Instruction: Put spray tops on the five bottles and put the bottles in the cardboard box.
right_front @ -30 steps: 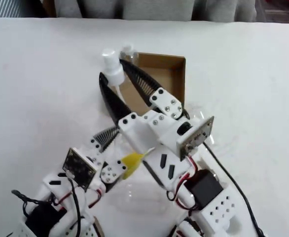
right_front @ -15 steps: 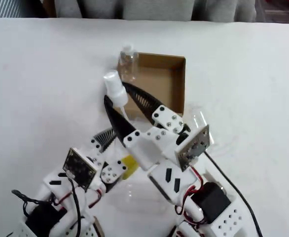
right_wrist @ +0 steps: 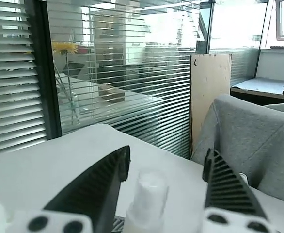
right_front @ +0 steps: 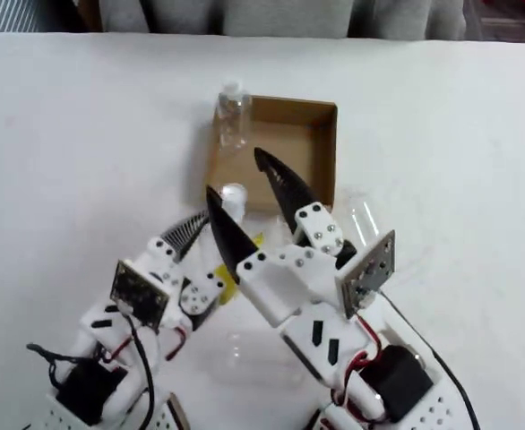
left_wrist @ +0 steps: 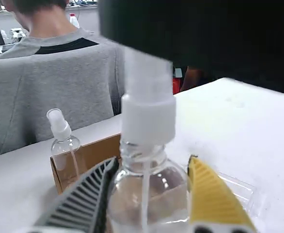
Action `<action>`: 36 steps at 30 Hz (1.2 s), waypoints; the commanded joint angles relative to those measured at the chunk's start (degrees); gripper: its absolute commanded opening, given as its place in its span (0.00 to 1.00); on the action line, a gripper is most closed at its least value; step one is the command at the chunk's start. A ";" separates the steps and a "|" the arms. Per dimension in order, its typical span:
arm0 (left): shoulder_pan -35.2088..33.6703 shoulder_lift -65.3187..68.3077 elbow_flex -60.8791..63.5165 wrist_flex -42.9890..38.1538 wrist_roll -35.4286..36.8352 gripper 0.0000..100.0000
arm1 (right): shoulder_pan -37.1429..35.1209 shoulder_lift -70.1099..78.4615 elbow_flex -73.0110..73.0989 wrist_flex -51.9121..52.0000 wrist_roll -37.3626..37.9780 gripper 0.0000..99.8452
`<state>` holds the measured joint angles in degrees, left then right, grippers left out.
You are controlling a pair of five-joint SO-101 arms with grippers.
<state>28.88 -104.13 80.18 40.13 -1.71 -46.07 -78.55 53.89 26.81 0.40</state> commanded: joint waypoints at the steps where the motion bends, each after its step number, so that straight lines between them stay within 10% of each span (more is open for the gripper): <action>1: -1.36 -0.66 1.05 -4.22 -0.09 0.02 | -0.40 -1.01 -7.30 5.23 -0.53 0.21; 11: -1.54 -0.66 1.05 -4.48 0.00 0.02 | 4.88 -1.27 -9.76 11.12 -0.26 0.01; 29: -1.01 -0.66 1.05 -4.48 0.00 0.02 | 13.14 2.51 -5.19 5.23 -0.35 0.02; 36: -3.74 -0.66 1.41 -6.77 0.00 0.02 | 13.49 0.66 -4.66 20.44 -0.35 0.02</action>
<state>27.91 -104.13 81.93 37.49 -1.71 -33.23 -75.65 49.58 37.63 0.40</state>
